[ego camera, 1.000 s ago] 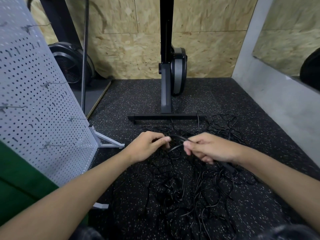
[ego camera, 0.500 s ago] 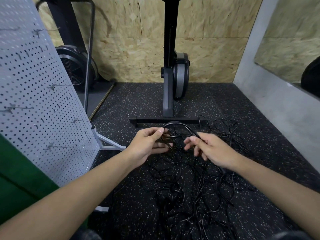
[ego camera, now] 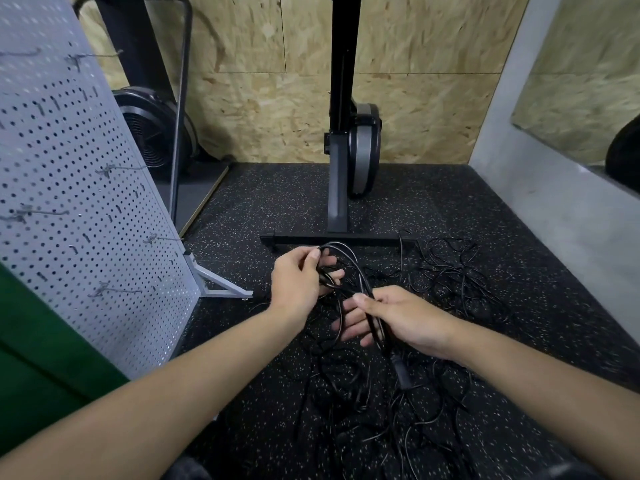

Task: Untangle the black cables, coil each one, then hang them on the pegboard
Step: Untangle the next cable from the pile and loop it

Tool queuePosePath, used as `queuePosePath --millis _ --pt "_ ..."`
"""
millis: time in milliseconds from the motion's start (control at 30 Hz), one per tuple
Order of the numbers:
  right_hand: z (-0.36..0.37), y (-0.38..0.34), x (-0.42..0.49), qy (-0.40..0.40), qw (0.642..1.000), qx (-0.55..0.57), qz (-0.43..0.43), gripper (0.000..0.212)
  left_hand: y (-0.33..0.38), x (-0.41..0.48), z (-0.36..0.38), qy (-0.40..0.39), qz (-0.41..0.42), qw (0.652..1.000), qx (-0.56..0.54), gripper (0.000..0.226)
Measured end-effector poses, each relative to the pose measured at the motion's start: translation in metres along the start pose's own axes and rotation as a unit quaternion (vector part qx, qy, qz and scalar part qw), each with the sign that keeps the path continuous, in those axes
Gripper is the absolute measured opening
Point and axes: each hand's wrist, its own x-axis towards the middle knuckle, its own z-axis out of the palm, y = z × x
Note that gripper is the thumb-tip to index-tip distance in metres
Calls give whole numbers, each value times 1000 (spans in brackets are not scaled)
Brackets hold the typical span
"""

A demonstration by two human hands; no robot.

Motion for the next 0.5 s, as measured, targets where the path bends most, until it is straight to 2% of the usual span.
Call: queuePosePath --millis 100,267,333,400,500 --pt "3 4 4 24 1000 1 3 33 -1 -1 5 9 7 1000 1 24" --pt "-4 5 6 64 997 46 6 33 2 -1 -3 -41 16 999 10 26" --pt "-5 0 3 77 995 70 -14 30 0 -2 -5 -76 -33 997 -4 33" --pt "-10 -6 1 107 988 103 -41 27 -3 -2 -8 -145 -120 982 -19 40" --pt "-18 -12 2 146 972 169 -77 27 -10 -11 -12 -319 -158 929 96 41"
